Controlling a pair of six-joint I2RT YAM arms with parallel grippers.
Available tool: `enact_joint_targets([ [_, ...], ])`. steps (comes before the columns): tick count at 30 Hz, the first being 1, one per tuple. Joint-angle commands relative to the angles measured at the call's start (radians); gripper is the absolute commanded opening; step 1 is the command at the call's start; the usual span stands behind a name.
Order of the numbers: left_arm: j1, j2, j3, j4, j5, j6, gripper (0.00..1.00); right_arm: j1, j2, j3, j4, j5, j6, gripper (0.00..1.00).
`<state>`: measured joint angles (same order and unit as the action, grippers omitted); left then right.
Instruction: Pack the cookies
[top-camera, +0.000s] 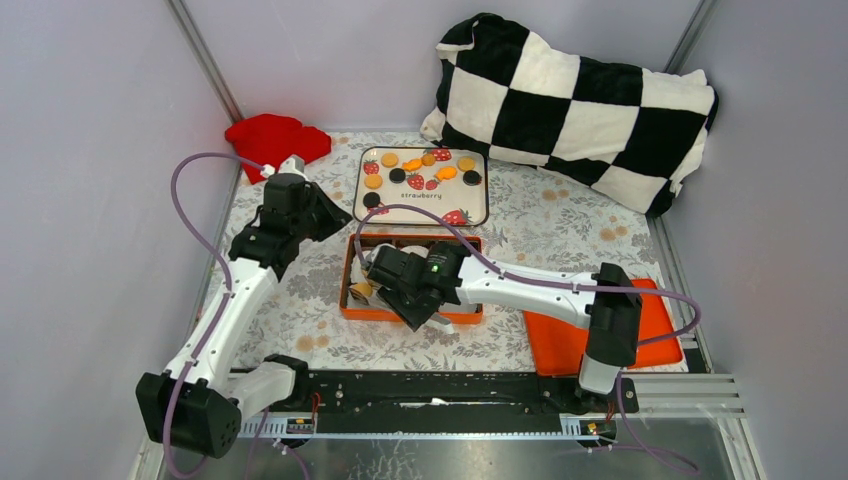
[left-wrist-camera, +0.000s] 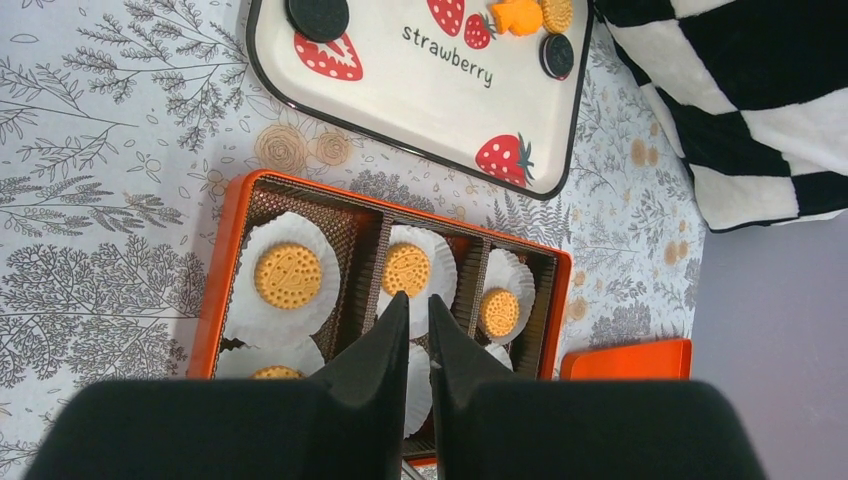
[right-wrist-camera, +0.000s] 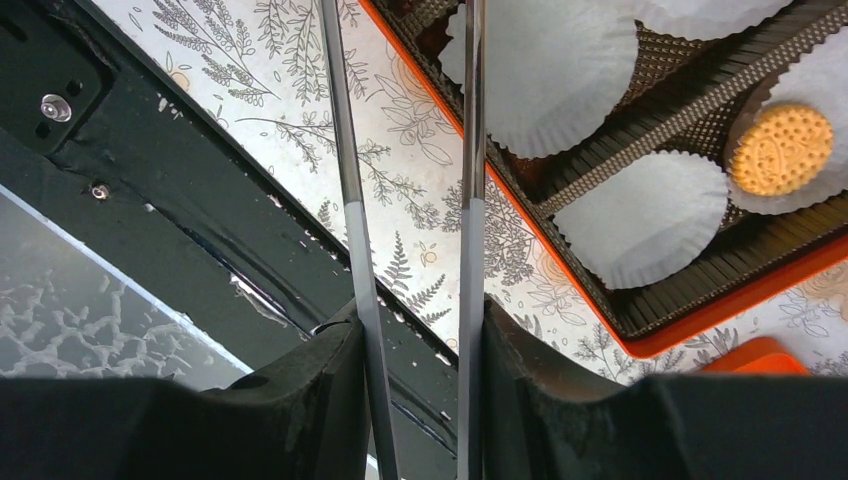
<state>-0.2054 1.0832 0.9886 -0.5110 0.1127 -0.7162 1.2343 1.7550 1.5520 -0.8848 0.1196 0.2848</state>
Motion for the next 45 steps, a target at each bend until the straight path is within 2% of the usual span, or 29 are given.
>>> enact_joint_targets([
  [1,0.011,-0.026,0.002,0.011,-0.010,0.015,0.16,0.006,0.013,0.034,0.038,-0.041,0.019,0.28],
  [7,0.014,-0.031,-0.002,0.018,0.012,0.026,0.18,0.005,0.026,0.039,0.035,-0.020,0.025,0.48],
  [12,0.014,-0.034,-0.005,0.026,0.029,0.033,0.19,0.006,0.023,0.051,0.040,-0.019,0.025,0.53],
  [19,0.014,-0.037,-0.001,0.028,0.050,0.037,0.19,0.005,0.005,0.097,0.027,0.043,0.018,0.51],
  [27,0.014,-0.047,0.005,0.047,0.068,0.027,0.19,-0.030,0.025,0.239,0.010,0.306,-0.022,0.48],
  [35,0.016,-0.039,0.016,0.032,0.051,0.039,0.19,-0.235,0.243,0.418,0.061,0.233,-0.138,0.48],
  [40,0.020,-0.055,0.042,-0.005,-0.010,0.052,0.19,-0.278,0.415,0.581,0.034,0.231,-0.204,0.48],
  [45,0.026,-0.078,0.085,-0.050,-0.077,0.059,0.20,-0.307,0.505,0.647,0.040,0.185,-0.222,0.48],
])
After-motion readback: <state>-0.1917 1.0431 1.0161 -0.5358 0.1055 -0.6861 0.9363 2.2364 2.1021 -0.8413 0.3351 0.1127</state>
